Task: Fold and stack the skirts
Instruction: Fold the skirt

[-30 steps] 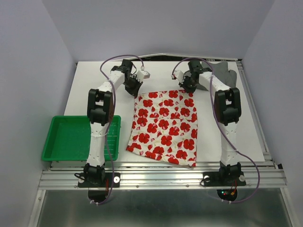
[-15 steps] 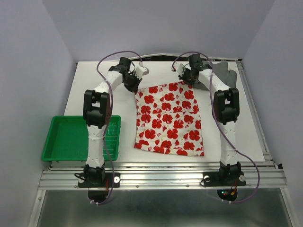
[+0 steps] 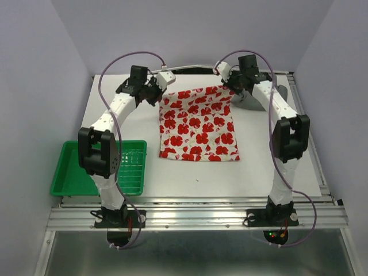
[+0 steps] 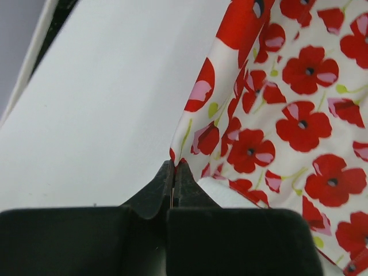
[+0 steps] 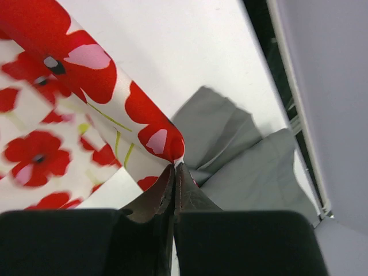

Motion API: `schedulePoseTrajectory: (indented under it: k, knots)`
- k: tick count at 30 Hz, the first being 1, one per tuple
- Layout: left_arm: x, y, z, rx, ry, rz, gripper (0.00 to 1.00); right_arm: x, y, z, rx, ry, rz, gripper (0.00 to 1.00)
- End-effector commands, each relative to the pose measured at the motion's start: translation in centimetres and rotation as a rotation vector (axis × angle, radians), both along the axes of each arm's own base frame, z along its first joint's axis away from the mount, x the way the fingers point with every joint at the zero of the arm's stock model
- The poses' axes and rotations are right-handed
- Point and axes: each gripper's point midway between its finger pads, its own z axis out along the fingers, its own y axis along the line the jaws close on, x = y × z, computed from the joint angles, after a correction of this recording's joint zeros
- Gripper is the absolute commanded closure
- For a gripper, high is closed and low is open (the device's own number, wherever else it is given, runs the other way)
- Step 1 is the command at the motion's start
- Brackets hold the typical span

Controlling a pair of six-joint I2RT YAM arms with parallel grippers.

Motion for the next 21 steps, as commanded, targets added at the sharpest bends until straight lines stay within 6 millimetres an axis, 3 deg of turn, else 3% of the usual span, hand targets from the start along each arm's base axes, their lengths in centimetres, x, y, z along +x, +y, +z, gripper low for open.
schedulePoseTrajectory:
  k: [1,4,5,6,7,11,14,17,21]
  knots:
    - [-2.6,1.9,-1.0,0.089,-0.038,-0.041,1.00,-4.9,-0.2,2.5,0.017,0.025,0.039,0.99]
    - [-5.4,2.6,-2.9,0.121,-0.019,-0.076,1.00,-9.2,0.3,0.3,0.025,0.114,0.063,0.99]
    - [-5.9,2.7,-2.5,0.126,-0.038,-0.087,1.00,-10.1,0.3,-0.2,0.033,0.131,0.067,0.99]
    - [-7.0,2.9,-4.1,0.137,-0.006,-0.101,1.00,-11.3,0.6,0.0,0.043,0.140,0.072,0.99]
    - [-7.7,3.0,-4.6,0.144,0.002,-0.112,1.00,-13.0,0.7,-2.1,0.040,0.196,0.077,0.99]
    - [-9.9,3.5,-7.0,0.189,0.031,-0.147,1.00,-16.0,0.9,-5.2,0.042,0.263,0.068,0.99]
    - [-11.1,3.7,-9.5,0.219,0.075,-0.156,1.00,-16.6,0.7,-7.2,0.048,0.296,0.045,0.99]
    - [-11.3,3.4,-10.5,0.214,0.107,-0.145,1.00,-16.2,0.5,-8.3,0.045,0.305,0.015,0.99]
    - [-10.5,2.8,-9.6,0.174,0.107,-0.106,1.00,-14.9,0.5,-7.4,0.048,0.277,-0.013,0.99]
